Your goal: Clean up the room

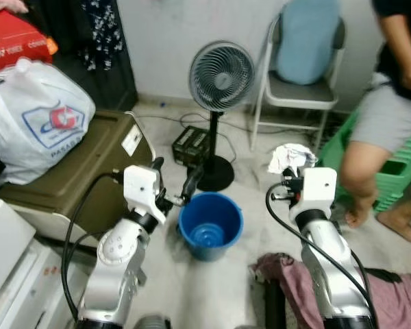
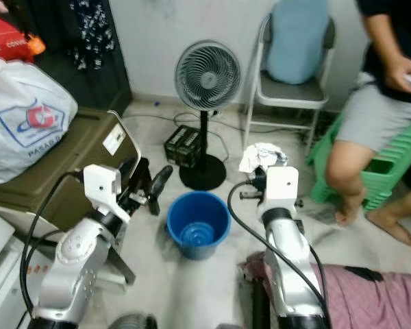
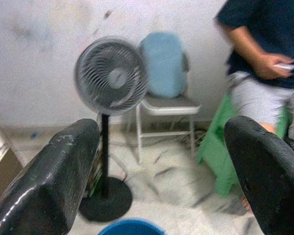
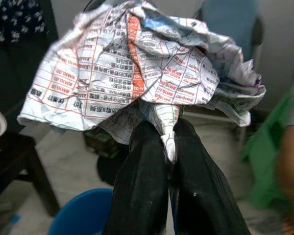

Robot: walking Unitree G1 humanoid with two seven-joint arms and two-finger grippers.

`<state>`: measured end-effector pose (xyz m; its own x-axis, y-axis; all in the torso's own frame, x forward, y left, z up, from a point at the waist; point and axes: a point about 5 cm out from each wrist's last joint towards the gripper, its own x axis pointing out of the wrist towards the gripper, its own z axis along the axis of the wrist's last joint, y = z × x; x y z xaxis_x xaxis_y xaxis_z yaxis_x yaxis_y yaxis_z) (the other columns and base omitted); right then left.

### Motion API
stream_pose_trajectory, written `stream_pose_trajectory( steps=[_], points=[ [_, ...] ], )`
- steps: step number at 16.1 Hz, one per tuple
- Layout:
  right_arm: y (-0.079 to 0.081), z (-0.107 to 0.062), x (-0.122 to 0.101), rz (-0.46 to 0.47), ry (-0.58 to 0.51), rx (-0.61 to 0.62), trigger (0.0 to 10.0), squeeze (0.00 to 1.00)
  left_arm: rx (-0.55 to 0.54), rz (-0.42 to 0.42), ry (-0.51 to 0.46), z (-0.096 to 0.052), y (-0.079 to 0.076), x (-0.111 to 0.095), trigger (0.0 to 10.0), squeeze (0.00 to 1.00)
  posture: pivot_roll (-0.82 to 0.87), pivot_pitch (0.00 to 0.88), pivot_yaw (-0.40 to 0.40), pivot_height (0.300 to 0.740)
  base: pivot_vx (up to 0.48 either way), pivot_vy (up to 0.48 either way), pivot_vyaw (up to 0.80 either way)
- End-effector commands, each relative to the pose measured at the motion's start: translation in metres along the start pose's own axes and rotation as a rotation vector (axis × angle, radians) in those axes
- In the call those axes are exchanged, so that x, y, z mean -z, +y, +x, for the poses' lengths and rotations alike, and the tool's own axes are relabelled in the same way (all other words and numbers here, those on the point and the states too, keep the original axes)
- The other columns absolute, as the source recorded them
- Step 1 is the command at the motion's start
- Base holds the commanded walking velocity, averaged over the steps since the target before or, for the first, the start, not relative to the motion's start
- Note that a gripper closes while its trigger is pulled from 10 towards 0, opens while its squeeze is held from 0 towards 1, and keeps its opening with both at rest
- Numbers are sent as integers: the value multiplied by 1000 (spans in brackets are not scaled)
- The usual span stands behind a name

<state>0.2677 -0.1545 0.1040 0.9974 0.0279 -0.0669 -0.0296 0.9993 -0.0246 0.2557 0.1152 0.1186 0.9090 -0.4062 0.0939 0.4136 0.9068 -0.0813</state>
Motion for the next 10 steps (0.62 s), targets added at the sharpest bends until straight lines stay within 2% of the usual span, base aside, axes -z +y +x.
stream_pose_trajectory(
  steps=[1,5,6,8,10],
  points=[
    [1,1,-1,-9,-3,-12,10000,0,-26,25,19,1,1,0,10000,0,-68,49,-51,740,0,0,0],
    [3,3,-2,3,-13,-28,10000,0,-36,23,12,1,5,0,10000,0,-63,46,-58,740,0,0,0],
    [4,4,-4,-23,-21,-40,10000,0,-37,22,11,0,6,-1,10000,0,-61,44,-60,740,0,0,0],
    [5,5,-6,-30,-33,-44,10000,0,-39,21,10,0,5,-1,10000,0,-60,43,-61,740,0,0,800],
    [5,5,-6,-23,-31,-45,10000,0,-33,21,7,1,4,-1,10000,0,-61,40,-62,740,281,0,731]
  ],
)
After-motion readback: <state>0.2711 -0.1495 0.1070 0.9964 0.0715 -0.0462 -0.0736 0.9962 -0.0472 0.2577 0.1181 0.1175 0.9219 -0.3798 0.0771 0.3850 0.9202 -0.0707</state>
